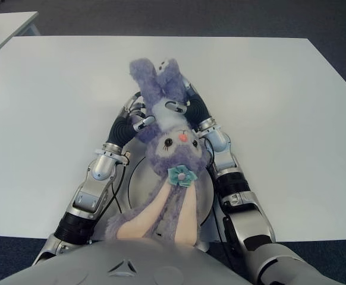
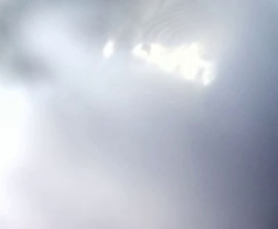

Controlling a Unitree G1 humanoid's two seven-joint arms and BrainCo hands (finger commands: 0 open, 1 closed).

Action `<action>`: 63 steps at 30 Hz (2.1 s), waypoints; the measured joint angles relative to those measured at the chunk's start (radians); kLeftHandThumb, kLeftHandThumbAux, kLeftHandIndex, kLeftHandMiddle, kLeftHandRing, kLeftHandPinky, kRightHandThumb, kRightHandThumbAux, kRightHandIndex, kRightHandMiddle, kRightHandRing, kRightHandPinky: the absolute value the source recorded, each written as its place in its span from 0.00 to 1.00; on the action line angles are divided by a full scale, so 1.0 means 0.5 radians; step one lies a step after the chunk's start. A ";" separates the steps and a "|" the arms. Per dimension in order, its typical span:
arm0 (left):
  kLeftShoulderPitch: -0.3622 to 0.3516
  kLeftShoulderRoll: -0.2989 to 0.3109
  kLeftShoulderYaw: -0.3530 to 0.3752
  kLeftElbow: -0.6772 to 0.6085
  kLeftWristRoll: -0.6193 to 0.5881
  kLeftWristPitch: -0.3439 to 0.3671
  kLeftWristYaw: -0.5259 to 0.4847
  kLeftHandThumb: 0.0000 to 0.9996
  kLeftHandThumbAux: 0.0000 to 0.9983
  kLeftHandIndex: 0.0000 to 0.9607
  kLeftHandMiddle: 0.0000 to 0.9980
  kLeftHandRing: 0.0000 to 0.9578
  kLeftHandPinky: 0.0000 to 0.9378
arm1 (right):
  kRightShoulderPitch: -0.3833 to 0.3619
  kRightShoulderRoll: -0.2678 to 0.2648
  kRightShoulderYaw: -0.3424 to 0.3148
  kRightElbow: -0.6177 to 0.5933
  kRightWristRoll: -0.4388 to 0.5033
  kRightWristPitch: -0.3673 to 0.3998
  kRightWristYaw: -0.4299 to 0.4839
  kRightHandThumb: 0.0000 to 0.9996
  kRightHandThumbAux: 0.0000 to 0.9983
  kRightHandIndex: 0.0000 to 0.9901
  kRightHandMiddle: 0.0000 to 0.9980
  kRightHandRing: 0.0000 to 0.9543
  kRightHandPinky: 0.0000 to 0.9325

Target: Put the doll into the plate.

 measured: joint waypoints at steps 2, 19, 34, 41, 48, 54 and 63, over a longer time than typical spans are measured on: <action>-0.018 -0.001 0.019 0.033 -0.001 -0.077 0.013 0.00 0.37 0.00 0.00 0.00 0.00 | -0.008 0.002 -0.016 -0.031 0.028 0.030 0.010 0.00 0.30 0.00 0.00 0.00 0.00; -0.069 -0.024 0.130 0.127 -0.041 -0.248 0.025 0.00 0.27 0.00 0.00 0.00 0.00 | -0.024 0.018 -0.100 -0.108 0.094 0.159 0.070 0.00 0.27 0.00 0.00 0.00 0.00; -0.079 -0.037 0.155 0.143 -0.085 -0.197 -0.018 0.00 0.24 0.00 0.00 0.00 0.00 | -0.081 0.064 -0.147 -0.027 0.081 0.155 0.013 0.00 0.25 0.00 0.00 0.00 0.00; -0.088 -0.030 0.171 0.172 -0.081 -0.193 -0.027 0.00 0.23 0.00 0.00 0.00 0.00 | -0.087 0.060 -0.152 0.024 0.066 0.123 0.013 0.00 0.25 0.00 0.00 0.00 0.00; -0.103 -0.029 0.194 0.205 -0.077 -0.192 -0.030 0.00 0.21 0.00 0.00 0.00 0.00 | -0.110 0.059 -0.153 0.070 0.060 0.097 0.013 0.00 0.25 0.00 0.00 0.00 0.00; -0.112 -0.027 0.203 0.219 -0.076 -0.187 -0.030 0.00 0.21 0.00 0.00 0.00 0.00 | -0.138 0.054 -0.157 0.125 0.053 0.061 0.011 0.00 0.26 0.00 0.00 0.00 0.00; -0.118 -0.019 0.220 0.222 -0.077 -0.099 -0.031 0.00 0.22 0.00 0.00 0.00 0.00 | -0.164 0.050 -0.162 0.199 0.036 0.036 -0.024 0.00 0.27 0.00 0.00 0.00 0.00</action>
